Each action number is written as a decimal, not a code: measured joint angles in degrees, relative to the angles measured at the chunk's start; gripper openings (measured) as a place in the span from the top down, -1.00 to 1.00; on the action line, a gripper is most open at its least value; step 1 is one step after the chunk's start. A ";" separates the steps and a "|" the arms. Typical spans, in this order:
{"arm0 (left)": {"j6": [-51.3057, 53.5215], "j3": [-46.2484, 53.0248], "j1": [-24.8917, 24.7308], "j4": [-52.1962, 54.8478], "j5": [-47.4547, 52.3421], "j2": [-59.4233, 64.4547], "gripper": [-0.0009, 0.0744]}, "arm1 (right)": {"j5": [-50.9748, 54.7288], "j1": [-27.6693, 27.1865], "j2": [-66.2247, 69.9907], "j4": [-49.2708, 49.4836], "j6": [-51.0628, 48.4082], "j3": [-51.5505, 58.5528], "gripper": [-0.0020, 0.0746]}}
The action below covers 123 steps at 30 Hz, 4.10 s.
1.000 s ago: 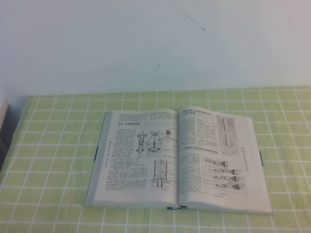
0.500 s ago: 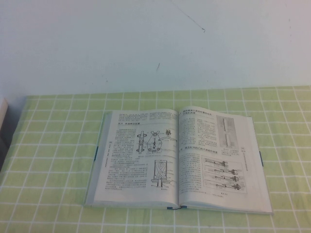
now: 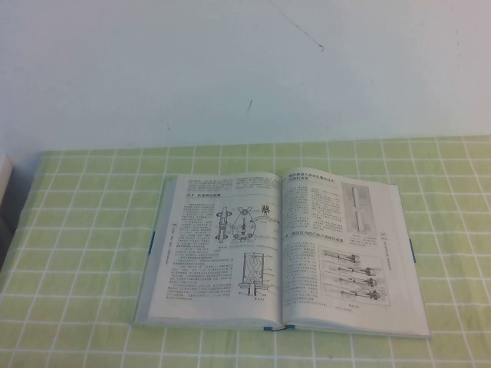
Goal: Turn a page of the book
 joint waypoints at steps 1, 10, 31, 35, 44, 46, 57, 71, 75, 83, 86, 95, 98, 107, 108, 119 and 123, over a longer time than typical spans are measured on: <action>0.00 0.00 0.00 0.00 0.00 0.00 0.99 | 0.00 0.00 0.00 0.00 0.00 0.00 0.96; 0.00 0.00 0.00 0.00 0.00 0.00 0.99 | 0.00 0.00 0.00 0.00 0.00 0.00 0.96; 0.00 0.00 0.00 0.00 0.00 0.00 0.99 | 0.00 0.00 0.00 0.00 0.00 0.00 0.96; 0.00 0.00 0.00 0.00 0.00 0.00 0.99 | 0.00 0.00 0.00 0.00 0.00 0.00 0.96; 0.00 0.00 0.00 0.00 0.00 0.00 0.99 | 0.00 0.00 0.00 0.00 0.00 0.00 0.96; 0.00 0.00 0.00 0.00 0.00 0.00 0.99 | 0.00 0.00 0.00 0.00 0.00 0.00 0.96; 0.00 0.00 0.00 0.00 0.00 0.00 0.99 | 0.00 0.00 0.00 0.00 0.00 0.00 0.96; 0.00 0.00 0.00 0.00 0.00 0.00 0.99 | 0.00 0.00 0.00 0.00 0.00 0.00 0.96; 0.00 0.00 0.00 0.00 0.00 0.00 0.99 | 0.00 0.00 0.00 0.00 0.00 0.00 0.96; 0.00 0.00 0.00 0.00 0.00 0.00 0.99 | 0.00 0.00 0.00 0.00 0.00 0.00 0.96; 0.00 0.00 0.00 0.00 0.00 0.00 0.99 | 0.00 0.00 0.00 0.00 0.00 0.00 0.96; 0.00 0.00 0.00 0.00 0.00 0.00 0.99 | 0.00 0.00 0.00 0.00 0.00 0.00 0.96; 0.00 0.00 0.00 0.00 0.00 0.00 0.99 | 0.00 0.00 0.00 0.00 0.00 0.00 0.96; 0.00 0.00 0.00 0.00 0.00 0.00 0.99 | 0.00 0.00 0.00 4.13 0.00 0.00 0.96; 0.00 0.00 0.00 0.00 0.00 0.00 0.99 | 0.00 0.00 0.00 5.46 0.00 0.00 0.96; -0.24 0.22 0.00 -43.72 -4.40 0.00 0.99 | -0.80 0.00 0.00 50.78 4.08 0.37 0.96; -0.24 0.22 0.00 -53.57 -8.64 0.00 0.99 | -4.09 0.00 0.00 55.17 3.24 0.37 0.96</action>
